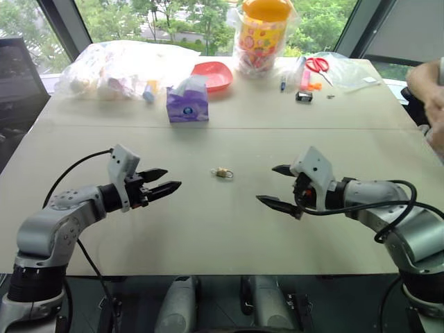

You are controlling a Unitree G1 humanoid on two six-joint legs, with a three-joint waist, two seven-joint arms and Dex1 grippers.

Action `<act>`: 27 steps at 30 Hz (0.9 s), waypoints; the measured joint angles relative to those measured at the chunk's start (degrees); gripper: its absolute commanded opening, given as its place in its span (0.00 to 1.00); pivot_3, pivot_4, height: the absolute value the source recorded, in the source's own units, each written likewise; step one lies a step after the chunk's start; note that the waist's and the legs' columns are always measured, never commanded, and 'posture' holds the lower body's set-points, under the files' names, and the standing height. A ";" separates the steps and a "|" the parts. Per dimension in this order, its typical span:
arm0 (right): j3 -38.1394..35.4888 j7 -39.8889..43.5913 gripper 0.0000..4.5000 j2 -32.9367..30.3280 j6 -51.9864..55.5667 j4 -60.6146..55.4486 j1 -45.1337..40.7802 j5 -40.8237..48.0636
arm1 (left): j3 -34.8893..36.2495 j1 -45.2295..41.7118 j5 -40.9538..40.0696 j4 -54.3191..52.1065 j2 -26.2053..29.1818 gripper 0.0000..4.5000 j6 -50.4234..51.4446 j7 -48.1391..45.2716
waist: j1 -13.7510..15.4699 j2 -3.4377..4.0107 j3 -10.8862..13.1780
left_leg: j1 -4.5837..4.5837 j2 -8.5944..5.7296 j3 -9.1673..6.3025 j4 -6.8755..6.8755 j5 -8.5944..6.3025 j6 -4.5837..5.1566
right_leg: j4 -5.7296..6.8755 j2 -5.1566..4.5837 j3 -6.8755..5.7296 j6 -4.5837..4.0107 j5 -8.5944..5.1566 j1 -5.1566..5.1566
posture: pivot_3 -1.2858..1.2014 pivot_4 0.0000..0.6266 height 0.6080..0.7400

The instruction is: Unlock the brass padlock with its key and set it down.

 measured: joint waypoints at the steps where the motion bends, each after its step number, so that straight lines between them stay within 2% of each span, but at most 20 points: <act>1: 0.05 0.01 1.00 0.00 0.00 0.00 -0.05 0.00 | 0.00 0.00 -0.06 0.00 0.00 0.73 0.00 -0.01 | 0.00 0.00 0.00 | 0.00 0.00 0.00 0.00 0.00 0.00 | 0.00 0.00 0.00 0.00 0.00 0.00 | 0.52 0.24 1.00; 14: 0.37 -0.87 1.00 0.29 -0.06 0.82 -1.04 -0.14 | -0.22 -0.95 -0.28 0.59 0.02 0.73 -0.02 -0.42 | -0.02 0.00 0.00 | 0.04 -0.01 0.01 0.08 0.01 0.00 | 0.10 0.01 0.01 0.00 0.02 0.02 | 0.52 0.24 1.00; 17: 2.68 -2.12 1.00 2.42 0.71 5.12 -6.05 -1.17 | -1.28 -2.70 0.74 2.22 2.07 0.73 -0.50 -2.71 | -0.32 -0.01 -0.01 | 0.10 0.00 0.05 0.16 0.01 0.00 | 0.19 0.06 0.02 -0.04 0.06 0.03 | 0.52 0.24 1.00; 20: 7.04 -3.79 1.00 4.90 3.39 13.42 -14.12 -3.55 | -2.58 -5.49 1.17 3.78 7.31 0.73 -0.42 -8.11 | -0.58 -0.01 0.00 | 0.16 0.03 0.07 0.17 0.03 -0.01 | 0.23 0.10 0.02 -0.15 0.14 0.02 | 0.52 0.24 1.00; 24: 14.15 -0.12 1.00 6.57 0.93 22.07 -20.66 -6.82 | -4.04 -5.95 1.04 4.68 13.34 0.73 0.34 -15.90 | -1.09 0.01 0.00 | 0.12 0.03 0.10 0.09 0.02 0.00 | 0.16 0.11 0.03 -0.13 0.13 0.00 | 0.52 0.24 1.00; 27: 18.99 3.42 1.00 10.12 -2.58 27.54 -25.93 -8.71 | -6.35 -7.33 1.82 4.90 13.99 0.73 -0.39 -18.56 | -1.38 0.03 0.01 | 0.08 0.01 0.10 0.11 0.03 0.00 | 0.17 0.09 0.04 -0.11 0.14 -0.01 | 0.52 0.24 1.00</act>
